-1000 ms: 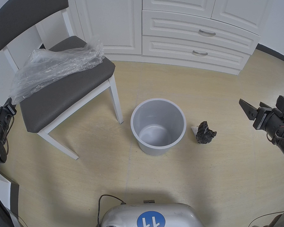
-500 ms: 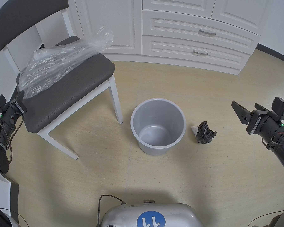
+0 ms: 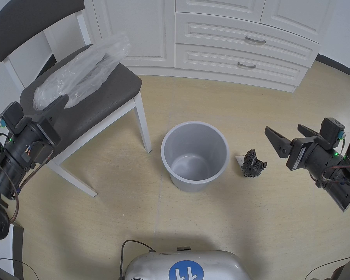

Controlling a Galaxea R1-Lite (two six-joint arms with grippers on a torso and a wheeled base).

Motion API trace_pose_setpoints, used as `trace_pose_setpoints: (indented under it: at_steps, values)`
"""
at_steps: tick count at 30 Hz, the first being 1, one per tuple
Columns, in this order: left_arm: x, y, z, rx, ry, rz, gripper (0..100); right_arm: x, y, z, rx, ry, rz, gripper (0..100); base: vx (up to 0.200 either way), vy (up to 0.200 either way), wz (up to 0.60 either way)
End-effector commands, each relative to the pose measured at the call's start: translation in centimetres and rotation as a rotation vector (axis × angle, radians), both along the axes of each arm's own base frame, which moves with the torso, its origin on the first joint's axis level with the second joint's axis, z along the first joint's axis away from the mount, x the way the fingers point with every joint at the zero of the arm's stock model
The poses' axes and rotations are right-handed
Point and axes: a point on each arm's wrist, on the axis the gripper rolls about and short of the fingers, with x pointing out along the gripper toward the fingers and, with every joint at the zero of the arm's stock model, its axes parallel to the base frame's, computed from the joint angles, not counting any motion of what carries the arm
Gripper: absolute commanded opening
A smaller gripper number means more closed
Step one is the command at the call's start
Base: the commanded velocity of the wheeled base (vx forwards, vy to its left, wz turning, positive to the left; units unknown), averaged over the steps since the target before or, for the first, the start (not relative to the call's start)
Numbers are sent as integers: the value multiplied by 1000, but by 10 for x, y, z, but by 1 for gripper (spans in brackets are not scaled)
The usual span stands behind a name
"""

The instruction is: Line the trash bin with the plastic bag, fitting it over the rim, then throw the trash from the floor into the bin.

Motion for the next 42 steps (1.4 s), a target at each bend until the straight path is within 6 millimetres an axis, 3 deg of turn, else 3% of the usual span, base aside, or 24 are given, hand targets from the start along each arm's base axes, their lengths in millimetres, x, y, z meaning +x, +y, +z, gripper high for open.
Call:
trace_pose_setpoints:
  at_steps: [1, 5, 14, 29, 35, 42]
  values:
    - [-59, -12, 28, -10, -69, -143, 0, 10, 20, -20, -55, 65, 47, 100, 0, 0, 0]
    - [-78, -14, 30, 1, -46, -208, 0, 16, 24, -22, -39, 48, 47, 100, 0, 0, 0]
    - [-98, -21, 32, 0, -41, -321, 0, 23, 31, -33, -47, 56, 48, 100, 0, 0, 0]
    - [-150, -22, 25, 37, 27, -617, 0, 20, 34, -39, -59, 73, 68, 100, 0, 0, 0]
    - [-152, -25, 14, 132, 146, -651, 0, 17, 32, -43, -72, 88, 78, 100, 0, 0, 0]
    - [-154, -23, 11, 168, 168, -652, 0, 10, 38, -49, -90, 110, 136, 100, 0, 0, 0]
